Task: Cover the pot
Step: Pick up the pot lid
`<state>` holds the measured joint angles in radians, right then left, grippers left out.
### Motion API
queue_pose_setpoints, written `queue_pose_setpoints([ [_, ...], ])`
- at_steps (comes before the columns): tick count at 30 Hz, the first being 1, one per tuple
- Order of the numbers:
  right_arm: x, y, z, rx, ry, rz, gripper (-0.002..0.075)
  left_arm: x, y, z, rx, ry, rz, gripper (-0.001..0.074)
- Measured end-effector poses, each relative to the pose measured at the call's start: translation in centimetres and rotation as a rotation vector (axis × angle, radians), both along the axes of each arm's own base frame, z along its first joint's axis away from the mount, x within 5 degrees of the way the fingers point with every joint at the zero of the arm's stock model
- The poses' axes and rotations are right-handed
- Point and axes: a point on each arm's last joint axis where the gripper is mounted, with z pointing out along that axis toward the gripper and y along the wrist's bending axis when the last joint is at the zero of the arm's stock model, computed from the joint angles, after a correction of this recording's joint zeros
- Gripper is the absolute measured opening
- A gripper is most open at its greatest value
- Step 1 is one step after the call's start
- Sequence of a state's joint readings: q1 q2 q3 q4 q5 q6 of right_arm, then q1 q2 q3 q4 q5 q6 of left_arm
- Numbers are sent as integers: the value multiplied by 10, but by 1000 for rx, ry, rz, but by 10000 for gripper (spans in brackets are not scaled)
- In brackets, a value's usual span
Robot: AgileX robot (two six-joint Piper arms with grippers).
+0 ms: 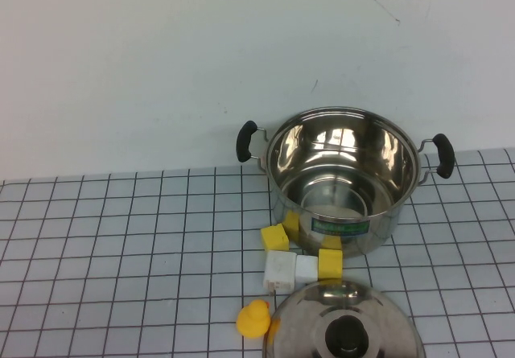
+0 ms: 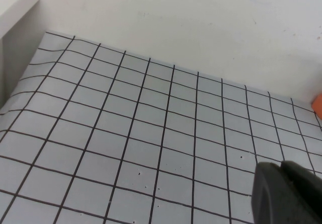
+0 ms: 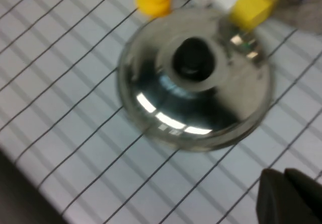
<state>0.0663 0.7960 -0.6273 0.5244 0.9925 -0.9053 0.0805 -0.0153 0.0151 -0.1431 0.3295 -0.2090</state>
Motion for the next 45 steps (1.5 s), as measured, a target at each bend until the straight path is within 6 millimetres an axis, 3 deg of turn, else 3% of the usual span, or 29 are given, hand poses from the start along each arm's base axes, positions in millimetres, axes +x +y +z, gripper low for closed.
queue_pose_setpoints([
  [7,52,22,9,-109,277,130,-2,0,0,0,0,0,0,-3],
  [15,110,82,12,-322,313,313,-2,0,0,0,0,0,0,-3],
  [21,136,126,-11,-433,336,412,10,0,0,0,0,0,0,-3],
  [24,140,144,-31,-470,377,459,90,0,0,0,0,0,0,-3],
  [30,146,167,-64,-486,399,495,447,0,0,0,0,0,0,-3],
  [33,152,176,-77,-473,363,486,537,0,0,0,0,0,0,-3],
  [45,164,197,-131,-490,348,467,547,0,0,0,0,0,0,-3],
])
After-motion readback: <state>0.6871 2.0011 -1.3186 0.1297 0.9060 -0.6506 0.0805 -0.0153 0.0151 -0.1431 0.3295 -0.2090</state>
